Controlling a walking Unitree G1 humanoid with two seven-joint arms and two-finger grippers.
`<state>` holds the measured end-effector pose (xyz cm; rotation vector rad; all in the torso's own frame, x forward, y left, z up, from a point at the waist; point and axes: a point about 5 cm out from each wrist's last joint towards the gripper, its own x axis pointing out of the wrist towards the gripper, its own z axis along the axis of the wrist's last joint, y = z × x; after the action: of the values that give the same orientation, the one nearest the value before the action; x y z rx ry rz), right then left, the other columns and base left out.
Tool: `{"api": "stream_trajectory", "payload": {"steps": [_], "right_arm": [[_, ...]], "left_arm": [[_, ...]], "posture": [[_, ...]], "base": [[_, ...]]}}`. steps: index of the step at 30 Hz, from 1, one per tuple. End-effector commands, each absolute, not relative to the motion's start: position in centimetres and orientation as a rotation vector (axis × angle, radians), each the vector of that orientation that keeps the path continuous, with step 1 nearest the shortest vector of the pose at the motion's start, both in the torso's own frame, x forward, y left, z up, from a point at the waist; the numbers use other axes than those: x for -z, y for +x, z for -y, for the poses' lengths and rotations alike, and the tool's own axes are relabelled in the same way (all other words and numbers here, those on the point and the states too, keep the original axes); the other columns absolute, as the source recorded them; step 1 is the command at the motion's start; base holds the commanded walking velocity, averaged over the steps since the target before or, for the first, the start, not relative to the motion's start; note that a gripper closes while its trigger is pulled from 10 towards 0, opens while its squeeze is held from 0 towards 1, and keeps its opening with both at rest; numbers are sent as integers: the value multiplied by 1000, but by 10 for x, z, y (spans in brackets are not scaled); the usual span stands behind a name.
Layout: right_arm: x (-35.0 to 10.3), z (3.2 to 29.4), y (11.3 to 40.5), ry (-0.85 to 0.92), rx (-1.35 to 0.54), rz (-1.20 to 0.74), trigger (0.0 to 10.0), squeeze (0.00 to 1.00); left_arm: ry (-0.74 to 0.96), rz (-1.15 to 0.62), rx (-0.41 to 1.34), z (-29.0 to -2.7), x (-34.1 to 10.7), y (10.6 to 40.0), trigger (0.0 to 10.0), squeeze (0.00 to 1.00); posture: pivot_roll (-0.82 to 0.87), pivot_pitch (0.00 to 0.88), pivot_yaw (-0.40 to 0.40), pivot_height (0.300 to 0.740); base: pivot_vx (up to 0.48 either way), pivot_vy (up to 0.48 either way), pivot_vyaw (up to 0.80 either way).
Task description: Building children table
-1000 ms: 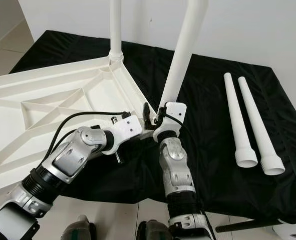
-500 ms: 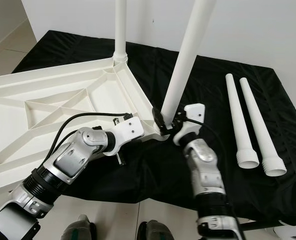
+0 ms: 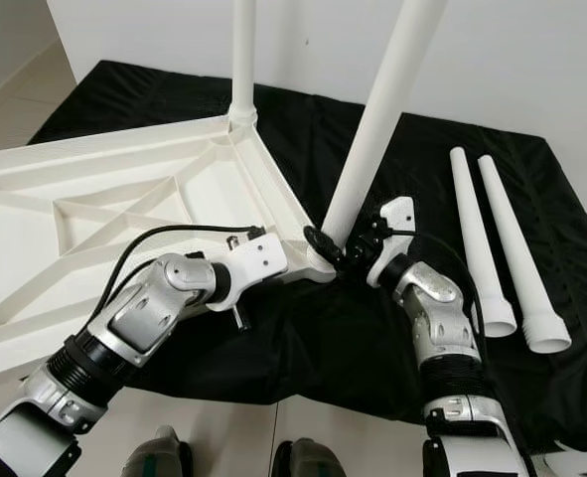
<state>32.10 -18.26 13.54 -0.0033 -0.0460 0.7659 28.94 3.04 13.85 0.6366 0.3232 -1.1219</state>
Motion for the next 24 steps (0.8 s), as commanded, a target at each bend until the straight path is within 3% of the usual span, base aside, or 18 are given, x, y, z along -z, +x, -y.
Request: {"api": "stream_trajectory", "payload": {"steps": [1, 5, 6, 7, 10, 11, 18, 19, 24], "right_arm": [[-137, 183, 325, -24, -800, 52, 10000, 0], [-137, 183, 328, -26, -810, 44, 10000, 0], [-137, 183, 330, -27, -814, 41, 8784, 0], [-138, 183, 332, -29, -816, 42, 3529, 0], [-139, 183, 334, -31, -819, 43, 3529, 0], [-139, 183, 335, -34, -821, 45, 0, 0], [-136, 179, 334, -36, -842, 38, 0, 0], [-134, 178, 333, -35, -845, 29, 10000, 0], [-130, 175, 329, -26, -842, 19, 10000, 0]], "left_arm": [[655, -260, 1153, -22, -146, 286, 10000, 0], [655, -261, 1150, -22, -146, 287, 10000, 0], [655, -262, 1148, -23, -146, 287, 10000, 0], [654, -262, 1147, -23, -146, 287, 10000, 0], [654, -262, 1147, -23, -147, 287, 10000, 0], [654, -262, 1146, -23, -147, 287, 10000, 0], [653, -263, 1144, -23, -147, 287, 10000, 0], [652, -264, 1144, -23, -146, 287, 10000, 0], [653, -263, 1147, -23, -147, 286, 10000, 0]], "posture": [[-2, 10, -83, 740], [-2, 10, -83, 740], [-2, 10, -83, 740], [8, 14, -87, 740], [8, 15, -87, 740], [8, 15, -86, 740], [10, 18, -85, 740], [10, 18, -84, 740], [7, 18, -82, 740]], "base": [[0, 0, 0], [0, 0, 0], [0, 0, 0], [0, 0, 0], [0, 0, 0], [0, 0, 0], [0, 0, 0], [0, 0, 0], [0, 0, 0]]}}
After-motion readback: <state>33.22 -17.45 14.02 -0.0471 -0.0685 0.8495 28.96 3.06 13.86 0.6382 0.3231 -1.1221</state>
